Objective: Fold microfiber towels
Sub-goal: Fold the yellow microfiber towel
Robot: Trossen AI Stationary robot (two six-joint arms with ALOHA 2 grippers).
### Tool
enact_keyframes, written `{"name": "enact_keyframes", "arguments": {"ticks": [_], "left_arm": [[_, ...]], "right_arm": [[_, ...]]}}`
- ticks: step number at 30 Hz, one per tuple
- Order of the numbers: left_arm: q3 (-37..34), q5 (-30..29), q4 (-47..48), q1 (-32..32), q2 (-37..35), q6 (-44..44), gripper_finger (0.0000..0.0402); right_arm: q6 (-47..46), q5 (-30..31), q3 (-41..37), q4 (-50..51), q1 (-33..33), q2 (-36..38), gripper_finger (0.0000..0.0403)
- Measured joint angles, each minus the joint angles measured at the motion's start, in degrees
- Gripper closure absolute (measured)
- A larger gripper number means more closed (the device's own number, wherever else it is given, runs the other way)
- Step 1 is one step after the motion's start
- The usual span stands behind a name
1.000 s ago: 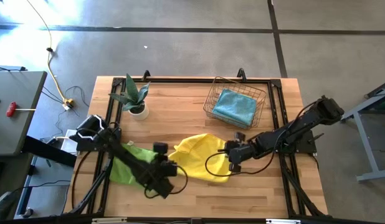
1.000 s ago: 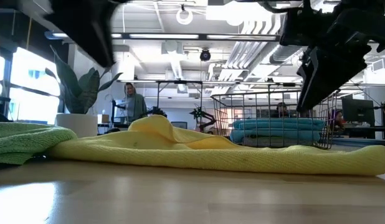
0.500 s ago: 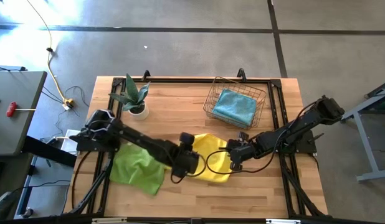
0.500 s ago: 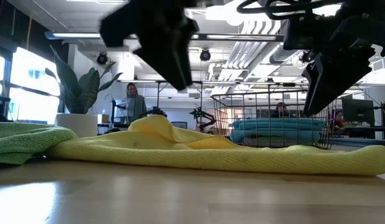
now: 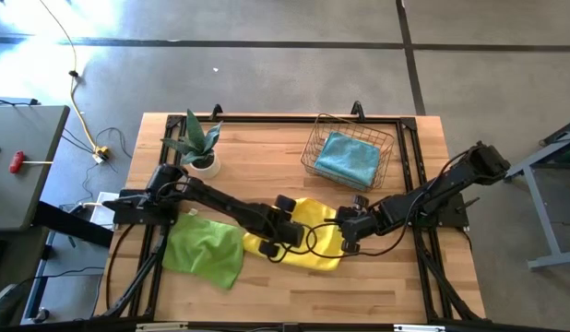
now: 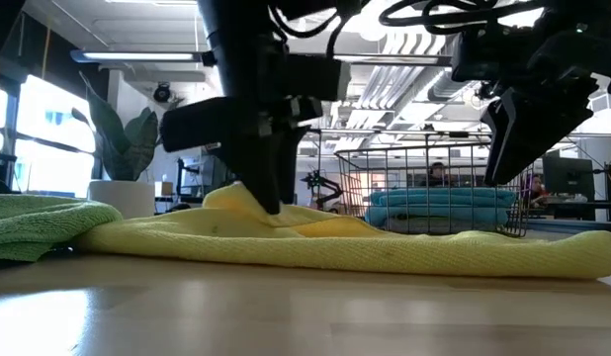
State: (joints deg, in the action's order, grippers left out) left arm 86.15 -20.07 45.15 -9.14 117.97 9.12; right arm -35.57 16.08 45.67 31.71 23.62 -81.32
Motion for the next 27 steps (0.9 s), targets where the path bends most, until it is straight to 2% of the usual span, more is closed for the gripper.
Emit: {"name": "enact_keyframes", "arguments": {"ticks": [13, 18, 27], "left_arm": [[0.0, -0.9, 11.7, 0.3, 0.5, -5.0, 0.0273], [0.0, 2.5, 14.3, 0.3, 0.5, -7.0, 0.0273], [0.0, -1.0, 15.7, -0.8, 0.5, 0.3, 0.0273]], "right_arm": [[0.0, 0.9, 0.0, 0.4, 0.0, 0.0, 0.0263], [0.0, 2.2, 0.0, 0.4, 0.0, 0.0, 0.0263], [0.0, 3.2, 0.0, 0.4, 0.0, 0.0, 0.0263]]}}
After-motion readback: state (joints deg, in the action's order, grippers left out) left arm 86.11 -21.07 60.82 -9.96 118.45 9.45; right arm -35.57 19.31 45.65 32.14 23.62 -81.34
